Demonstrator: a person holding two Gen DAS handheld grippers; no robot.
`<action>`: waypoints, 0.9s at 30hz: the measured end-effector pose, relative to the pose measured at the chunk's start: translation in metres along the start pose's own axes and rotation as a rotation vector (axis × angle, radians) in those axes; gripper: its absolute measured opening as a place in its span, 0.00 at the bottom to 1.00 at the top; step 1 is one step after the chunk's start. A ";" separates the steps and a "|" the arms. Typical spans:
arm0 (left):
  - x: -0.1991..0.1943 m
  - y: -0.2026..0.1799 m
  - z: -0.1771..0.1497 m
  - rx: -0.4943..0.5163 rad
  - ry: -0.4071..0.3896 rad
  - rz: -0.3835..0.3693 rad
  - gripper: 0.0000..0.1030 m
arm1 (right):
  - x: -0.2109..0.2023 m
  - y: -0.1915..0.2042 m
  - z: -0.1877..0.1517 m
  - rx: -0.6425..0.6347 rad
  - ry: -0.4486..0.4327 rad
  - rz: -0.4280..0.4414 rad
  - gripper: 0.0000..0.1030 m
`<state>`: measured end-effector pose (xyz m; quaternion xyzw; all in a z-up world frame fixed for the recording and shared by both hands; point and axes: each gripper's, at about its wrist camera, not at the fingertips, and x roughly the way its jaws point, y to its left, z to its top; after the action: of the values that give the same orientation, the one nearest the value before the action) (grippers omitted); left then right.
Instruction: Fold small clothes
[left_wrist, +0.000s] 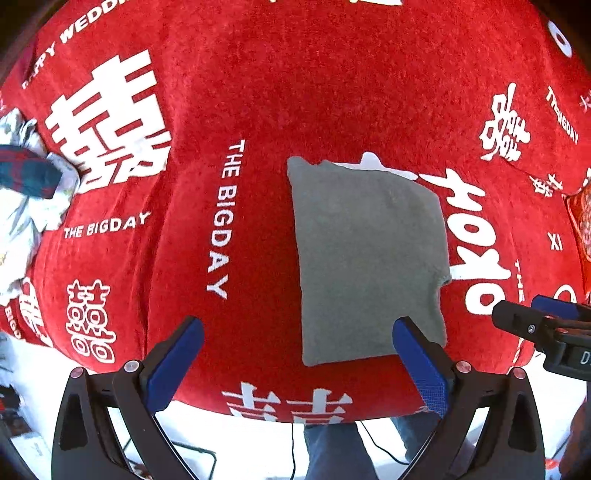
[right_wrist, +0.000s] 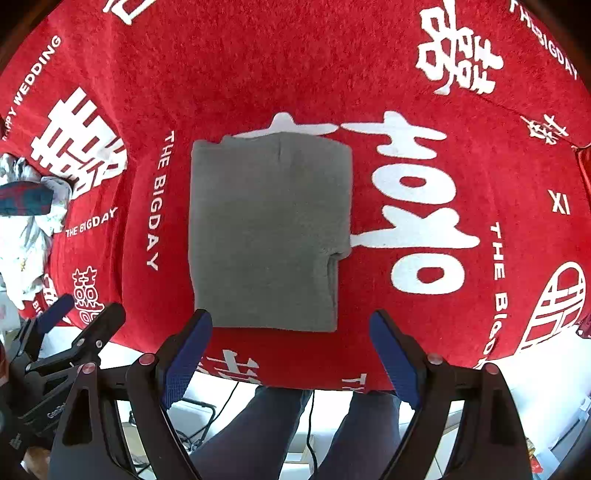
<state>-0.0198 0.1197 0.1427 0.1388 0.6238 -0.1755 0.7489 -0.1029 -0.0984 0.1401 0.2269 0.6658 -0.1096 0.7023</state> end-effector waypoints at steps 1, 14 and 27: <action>-0.002 0.001 0.000 -0.011 0.006 -0.011 0.99 | -0.002 -0.001 0.000 0.005 -0.008 -0.004 0.87; -0.022 -0.005 -0.003 0.003 -0.010 0.021 0.99 | -0.017 0.007 -0.012 -0.016 -0.040 -0.045 0.87; -0.024 -0.006 -0.007 0.002 -0.012 0.019 0.99 | -0.021 0.006 -0.013 0.002 -0.064 -0.062 0.87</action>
<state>-0.0327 0.1190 0.1653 0.1446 0.6178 -0.1698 0.7540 -0.1134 -0.0900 0.1623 0.2035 0.6495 -0.1393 0.7193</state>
